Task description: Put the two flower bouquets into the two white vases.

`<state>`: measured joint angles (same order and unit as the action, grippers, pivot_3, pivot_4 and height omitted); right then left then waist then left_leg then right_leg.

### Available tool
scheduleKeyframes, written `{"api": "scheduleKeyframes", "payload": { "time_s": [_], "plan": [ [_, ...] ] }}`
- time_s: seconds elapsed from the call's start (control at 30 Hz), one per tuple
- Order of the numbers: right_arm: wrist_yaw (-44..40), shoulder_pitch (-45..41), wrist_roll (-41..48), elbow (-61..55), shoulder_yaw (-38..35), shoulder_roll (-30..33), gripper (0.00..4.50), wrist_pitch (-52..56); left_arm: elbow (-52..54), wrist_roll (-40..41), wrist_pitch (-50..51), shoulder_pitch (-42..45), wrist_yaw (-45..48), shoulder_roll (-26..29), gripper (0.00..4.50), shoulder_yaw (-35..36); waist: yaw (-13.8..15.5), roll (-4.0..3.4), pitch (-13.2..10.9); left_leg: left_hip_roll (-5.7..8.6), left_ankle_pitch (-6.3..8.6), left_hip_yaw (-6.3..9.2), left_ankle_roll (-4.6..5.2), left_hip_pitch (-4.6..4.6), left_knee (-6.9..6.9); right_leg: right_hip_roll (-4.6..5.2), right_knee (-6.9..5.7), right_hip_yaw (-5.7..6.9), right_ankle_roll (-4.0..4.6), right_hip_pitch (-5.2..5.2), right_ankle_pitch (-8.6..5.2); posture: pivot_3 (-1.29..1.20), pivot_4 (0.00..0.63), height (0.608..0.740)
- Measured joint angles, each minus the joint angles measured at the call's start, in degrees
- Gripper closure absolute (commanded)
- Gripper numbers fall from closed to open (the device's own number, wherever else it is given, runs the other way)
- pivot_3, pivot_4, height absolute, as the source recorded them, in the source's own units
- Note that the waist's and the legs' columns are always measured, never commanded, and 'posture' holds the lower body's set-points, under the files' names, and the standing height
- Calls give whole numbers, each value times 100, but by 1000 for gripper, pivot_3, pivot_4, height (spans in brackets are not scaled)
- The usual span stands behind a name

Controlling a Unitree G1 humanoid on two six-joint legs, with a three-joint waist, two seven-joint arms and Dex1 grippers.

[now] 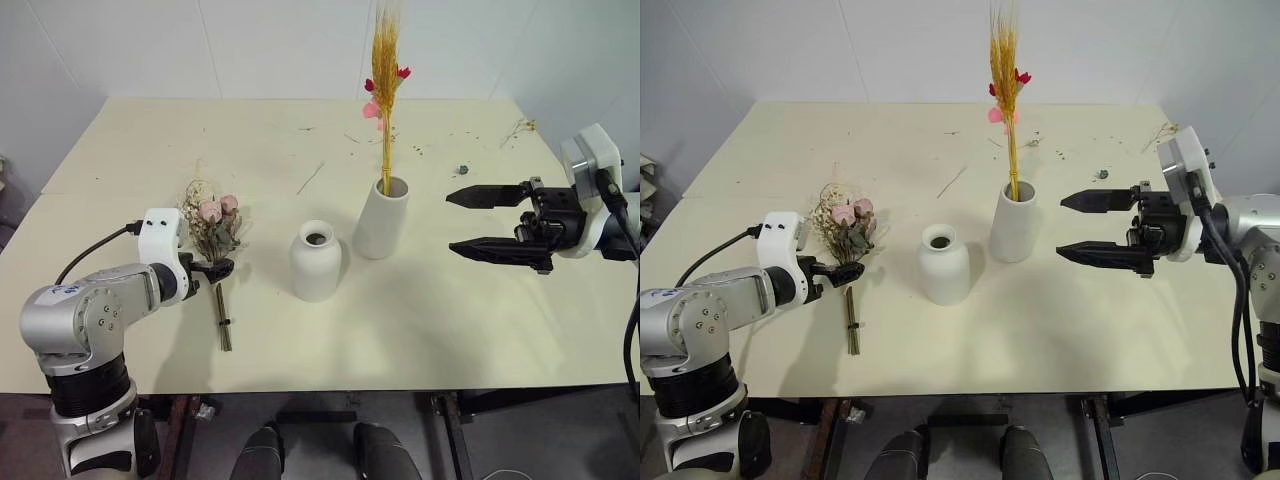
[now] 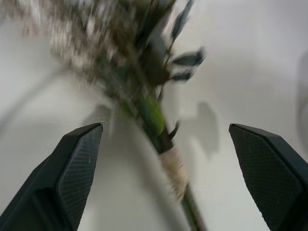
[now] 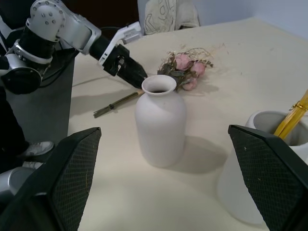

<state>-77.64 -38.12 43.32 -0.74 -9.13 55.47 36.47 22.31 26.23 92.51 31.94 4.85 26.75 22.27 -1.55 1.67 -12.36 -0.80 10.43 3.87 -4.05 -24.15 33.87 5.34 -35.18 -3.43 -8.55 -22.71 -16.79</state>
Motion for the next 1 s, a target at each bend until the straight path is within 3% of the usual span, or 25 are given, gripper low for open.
{"api": "scheduleKeyframes", "payload": {
  "time_s": [0.1,0.2,0.63,0.83,1.0],
  "plan": [
    [0,0,-6,0,0,-12,30,0,-244,42,0,-68,-107,12,0,-12,0,0,0,0,1,0,-1,0,0,0,4,0,0,1,0,0,150,740],
    [2,3,-16,0,-1,-11,0,0,-441,42,-2,-49,-208,10,561,-30,1,0,0,0,3,0,-2,0,0,0,8,0,-1,4,0,0,150,740],
    [167,330,6,-226,-187,-8,0,67,-818,-28,-71,194,-280,86,4448,-416,19,-1,1,4,4,0,-3,1,7,3,12,0,-4,11,3,0,150,740],
    [266,562,27,-375,-457,1,0,105,-1378,-286,-1018,531,-125,100,4454,-362,16,0,0,4,4,0,-4,-1,9,3,18,1,-6,12,5,0,150,740],
    [349,730,134,-475,-690,0,0,109,-1683,-425,-3343,925,415,94,4454,-330,29,0,0,3,7,-1,-6,-4,6,3,26,1,-8,12,6,0,150,740]
  ]
}}
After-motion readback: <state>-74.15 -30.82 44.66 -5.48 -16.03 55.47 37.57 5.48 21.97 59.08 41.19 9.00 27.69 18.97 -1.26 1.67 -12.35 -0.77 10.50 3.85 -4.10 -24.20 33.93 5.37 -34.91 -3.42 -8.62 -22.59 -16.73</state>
